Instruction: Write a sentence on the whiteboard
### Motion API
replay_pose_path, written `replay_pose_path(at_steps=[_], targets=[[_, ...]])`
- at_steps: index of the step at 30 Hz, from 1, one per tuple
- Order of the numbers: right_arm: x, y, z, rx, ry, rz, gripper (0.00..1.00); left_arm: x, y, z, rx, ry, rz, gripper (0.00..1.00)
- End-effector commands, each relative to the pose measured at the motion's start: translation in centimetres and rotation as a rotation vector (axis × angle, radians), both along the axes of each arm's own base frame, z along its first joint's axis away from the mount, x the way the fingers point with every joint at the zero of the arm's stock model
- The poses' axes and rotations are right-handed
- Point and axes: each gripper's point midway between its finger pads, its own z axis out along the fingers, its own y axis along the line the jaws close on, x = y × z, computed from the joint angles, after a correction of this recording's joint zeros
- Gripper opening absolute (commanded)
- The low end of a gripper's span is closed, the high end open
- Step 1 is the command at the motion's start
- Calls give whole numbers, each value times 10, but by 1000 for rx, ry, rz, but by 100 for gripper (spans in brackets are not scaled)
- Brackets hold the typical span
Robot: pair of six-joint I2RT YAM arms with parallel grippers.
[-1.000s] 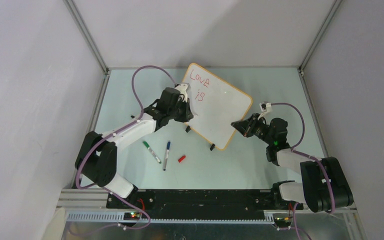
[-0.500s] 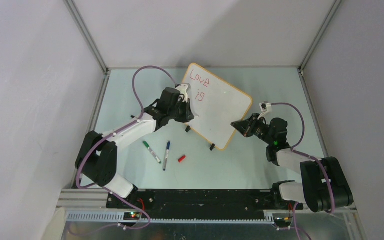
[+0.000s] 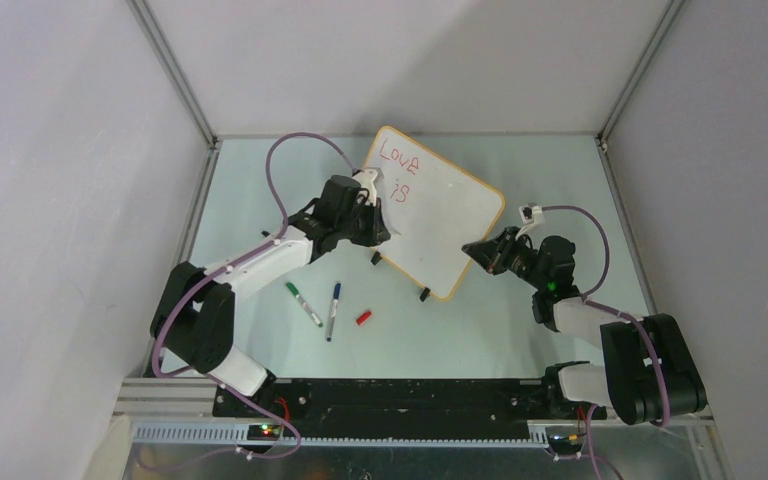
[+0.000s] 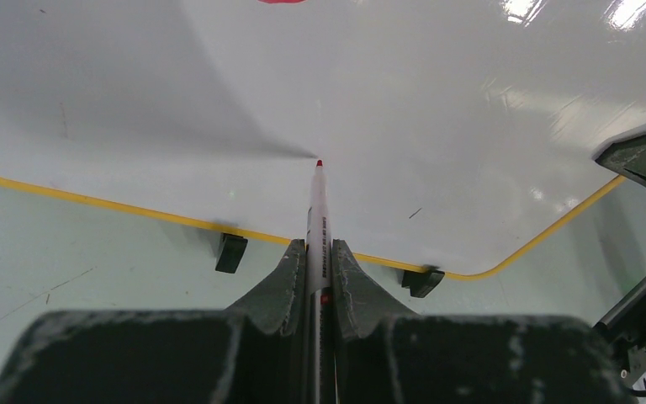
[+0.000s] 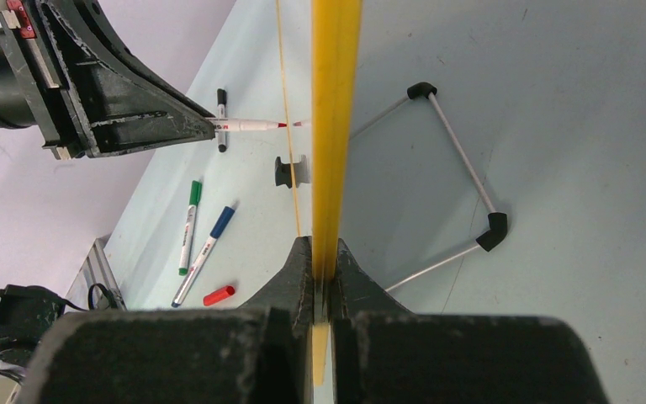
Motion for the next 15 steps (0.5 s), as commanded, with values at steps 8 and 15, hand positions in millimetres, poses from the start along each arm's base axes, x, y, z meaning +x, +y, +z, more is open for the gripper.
replay_pose_path(at_steps=[8, 15], targets=[[12, -14, -7, -38, -9, -82, 0, 18, 3, 34, -52, -99, 53, 0], [11, -14, -8, -38, -8, -80, 0, 25, 12, 39, -72, -107, 95, 0]])
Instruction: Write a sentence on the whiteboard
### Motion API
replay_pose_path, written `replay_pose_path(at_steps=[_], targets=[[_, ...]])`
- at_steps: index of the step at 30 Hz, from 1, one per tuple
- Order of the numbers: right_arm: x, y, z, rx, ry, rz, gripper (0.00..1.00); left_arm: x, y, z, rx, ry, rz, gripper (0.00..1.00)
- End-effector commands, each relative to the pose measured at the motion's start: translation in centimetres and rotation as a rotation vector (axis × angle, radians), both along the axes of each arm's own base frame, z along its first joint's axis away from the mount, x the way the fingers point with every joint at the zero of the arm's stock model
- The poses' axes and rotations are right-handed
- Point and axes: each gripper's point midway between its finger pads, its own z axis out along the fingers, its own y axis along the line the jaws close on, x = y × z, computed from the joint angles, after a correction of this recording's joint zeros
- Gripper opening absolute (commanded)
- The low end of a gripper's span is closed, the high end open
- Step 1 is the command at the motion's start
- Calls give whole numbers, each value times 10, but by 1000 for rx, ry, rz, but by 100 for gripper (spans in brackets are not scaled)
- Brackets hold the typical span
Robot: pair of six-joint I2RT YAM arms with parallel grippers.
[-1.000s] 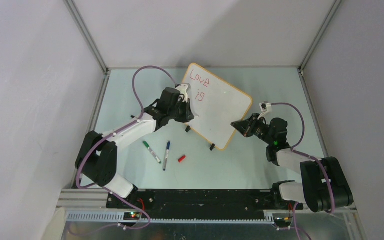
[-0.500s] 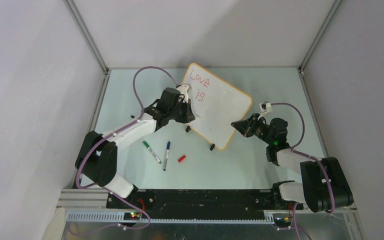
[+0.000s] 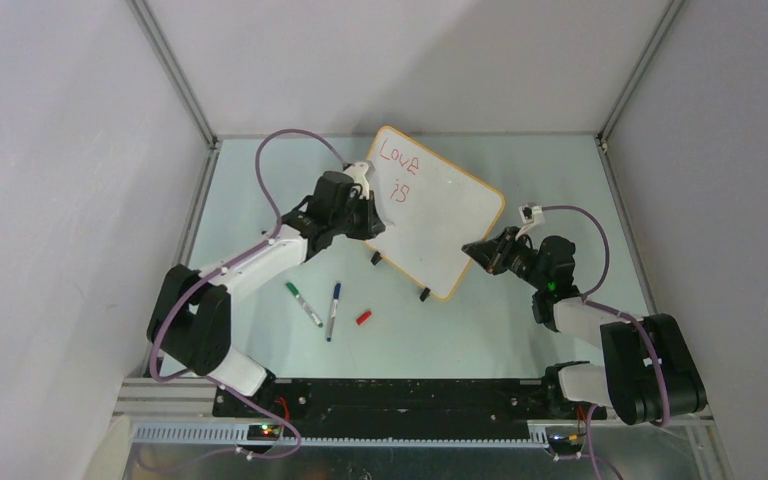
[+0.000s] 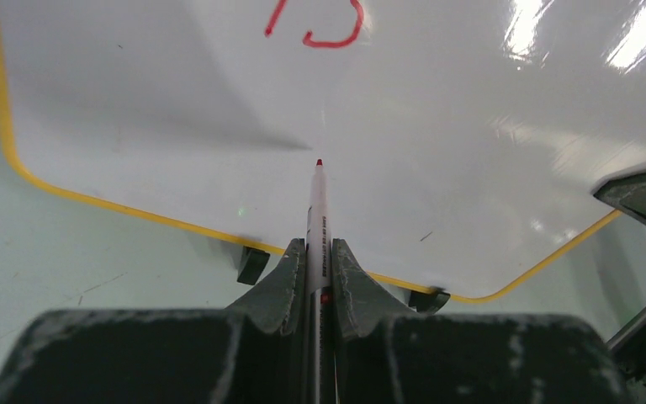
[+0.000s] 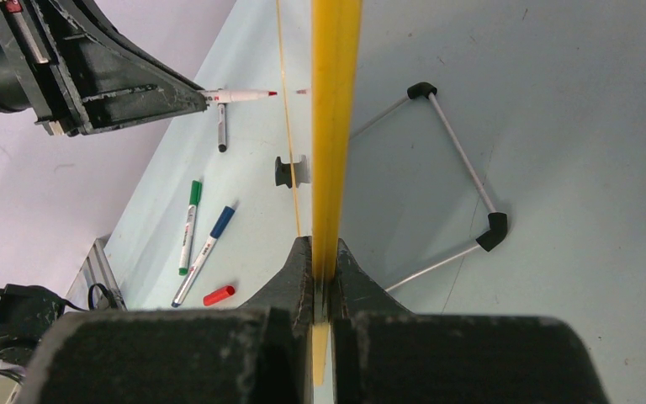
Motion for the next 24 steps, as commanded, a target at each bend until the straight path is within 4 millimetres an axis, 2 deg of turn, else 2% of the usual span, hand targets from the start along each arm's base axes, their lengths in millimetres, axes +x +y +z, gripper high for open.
replay_pose_path(at_steps=[1, 24], targets=[[11, -14, -7, -37, -9, -81, 0, 13, 2, 29, -59, -77, 40, 0], [11, -14, -7, -36, -7, -78, 0, 18, -1, 15, -70, -15, 34, 0]])
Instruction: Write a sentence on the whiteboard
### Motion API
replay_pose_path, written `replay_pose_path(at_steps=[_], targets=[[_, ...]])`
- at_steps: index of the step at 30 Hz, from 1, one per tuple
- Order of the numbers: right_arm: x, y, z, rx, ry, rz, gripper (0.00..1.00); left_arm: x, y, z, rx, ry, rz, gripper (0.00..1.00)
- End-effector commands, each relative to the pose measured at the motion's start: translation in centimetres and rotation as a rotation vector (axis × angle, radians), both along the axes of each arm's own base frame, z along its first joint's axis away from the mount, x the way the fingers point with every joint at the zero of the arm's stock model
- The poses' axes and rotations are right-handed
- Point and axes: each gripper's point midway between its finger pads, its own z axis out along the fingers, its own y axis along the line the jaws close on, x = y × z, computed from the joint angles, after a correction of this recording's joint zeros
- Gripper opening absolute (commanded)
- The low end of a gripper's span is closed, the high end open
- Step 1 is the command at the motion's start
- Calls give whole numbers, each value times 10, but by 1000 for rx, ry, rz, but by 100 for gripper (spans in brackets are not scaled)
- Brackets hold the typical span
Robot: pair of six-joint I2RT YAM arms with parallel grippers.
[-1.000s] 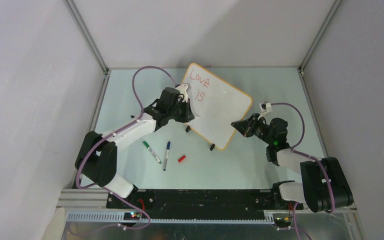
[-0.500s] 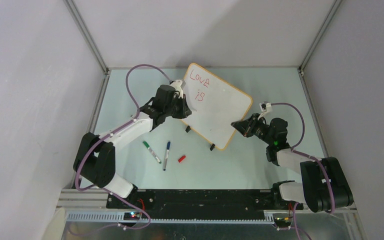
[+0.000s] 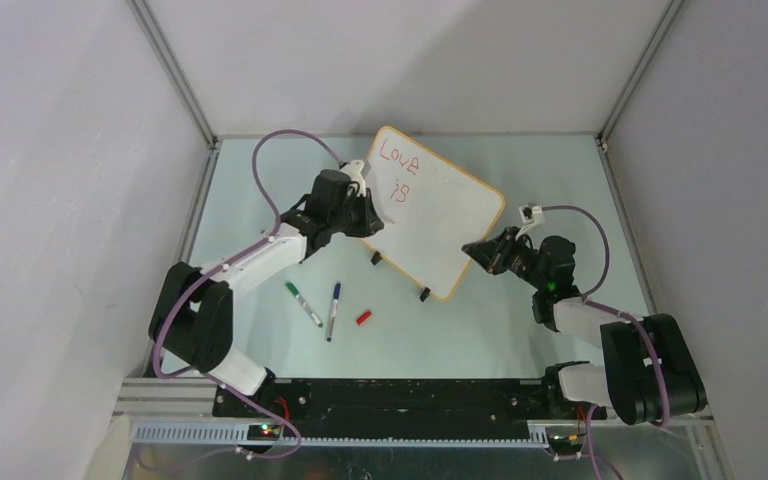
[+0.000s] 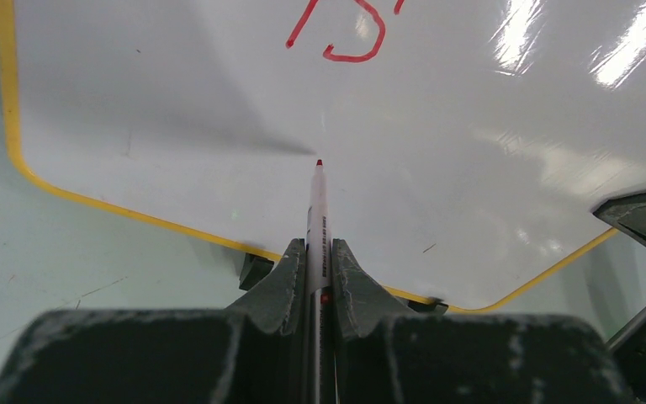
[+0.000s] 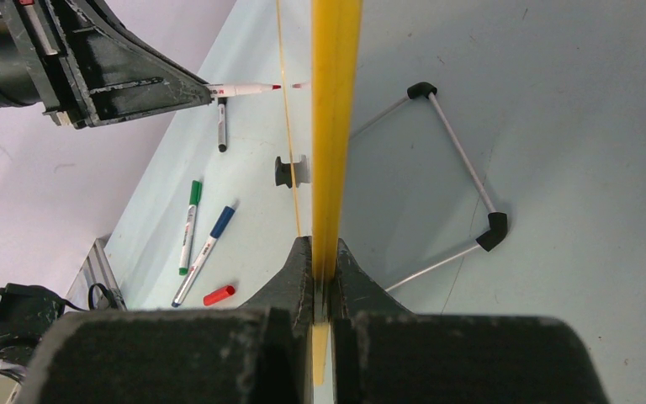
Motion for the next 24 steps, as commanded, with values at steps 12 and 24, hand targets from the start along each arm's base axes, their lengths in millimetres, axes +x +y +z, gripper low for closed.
replay_pose_path(at_steps=[12, 24], targets=[[11, -13, -8, -35, -5, -77, 0, 6, -10, 7, -41, 5, -24, 0], [11, -13, -8, -35, -6, -76, 0, 2, -15, 6, -55, 24, -46, 0]])
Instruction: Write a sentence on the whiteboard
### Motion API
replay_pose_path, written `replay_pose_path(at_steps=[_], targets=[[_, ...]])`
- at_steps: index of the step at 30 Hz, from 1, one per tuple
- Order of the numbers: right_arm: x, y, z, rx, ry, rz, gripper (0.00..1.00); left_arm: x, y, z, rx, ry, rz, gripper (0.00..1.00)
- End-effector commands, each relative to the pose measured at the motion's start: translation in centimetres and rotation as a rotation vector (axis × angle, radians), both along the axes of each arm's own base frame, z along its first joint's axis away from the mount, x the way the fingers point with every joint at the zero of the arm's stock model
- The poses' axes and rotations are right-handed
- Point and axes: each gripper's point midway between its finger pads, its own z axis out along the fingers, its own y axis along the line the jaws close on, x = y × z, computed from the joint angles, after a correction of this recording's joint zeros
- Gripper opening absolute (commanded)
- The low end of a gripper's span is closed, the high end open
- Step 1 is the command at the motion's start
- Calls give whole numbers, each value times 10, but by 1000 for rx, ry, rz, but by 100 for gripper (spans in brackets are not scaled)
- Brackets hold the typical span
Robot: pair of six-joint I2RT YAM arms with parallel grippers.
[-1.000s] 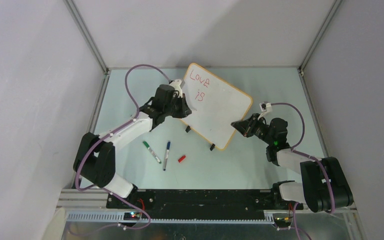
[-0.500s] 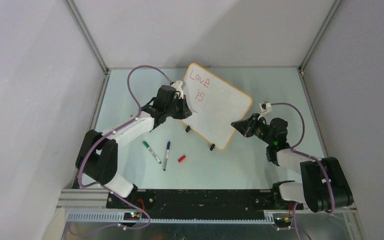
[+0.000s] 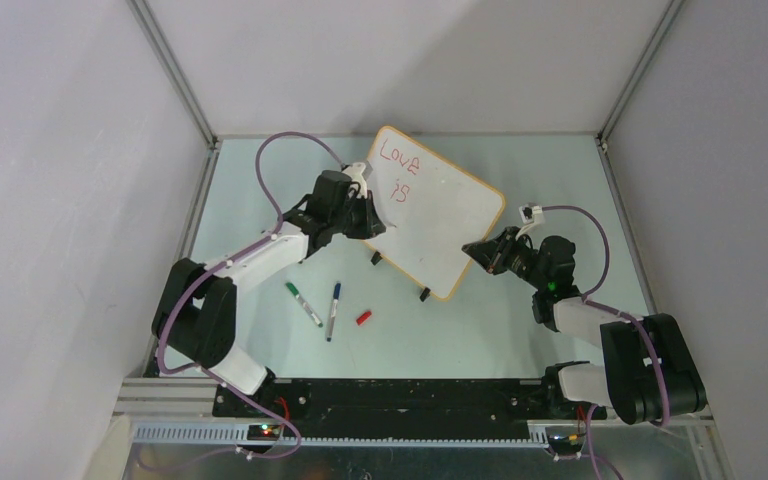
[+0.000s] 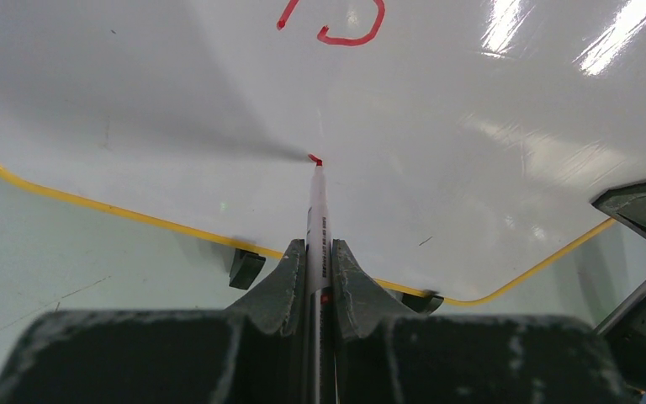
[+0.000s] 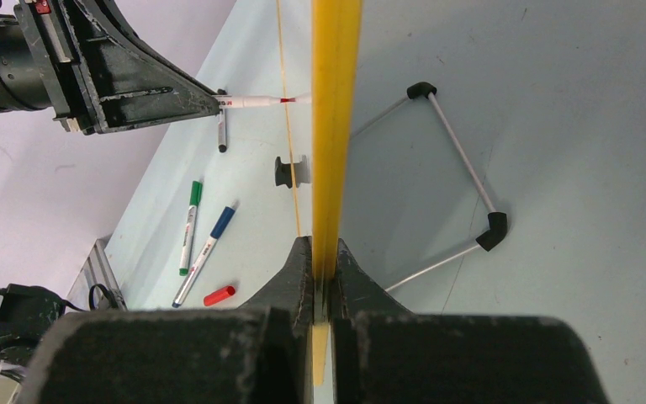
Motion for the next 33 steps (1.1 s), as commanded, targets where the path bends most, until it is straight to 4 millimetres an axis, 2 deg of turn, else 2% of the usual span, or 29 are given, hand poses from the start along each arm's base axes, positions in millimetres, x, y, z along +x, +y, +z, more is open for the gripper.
replay_pose_path(at_steps=[1, 26, 33], targets=[[11, -13, -8, -35, -8, -74, 0, 5, -11, 17, -47, -17, -23, 0], [10, -13, -8, -38, -7, -73, 0, 5, -19, 23, -79, -22, -59, 0], [10, -13, -8, -39, -9, -75, 0, 9, -14, 25, -73, -35, -47, 0]])
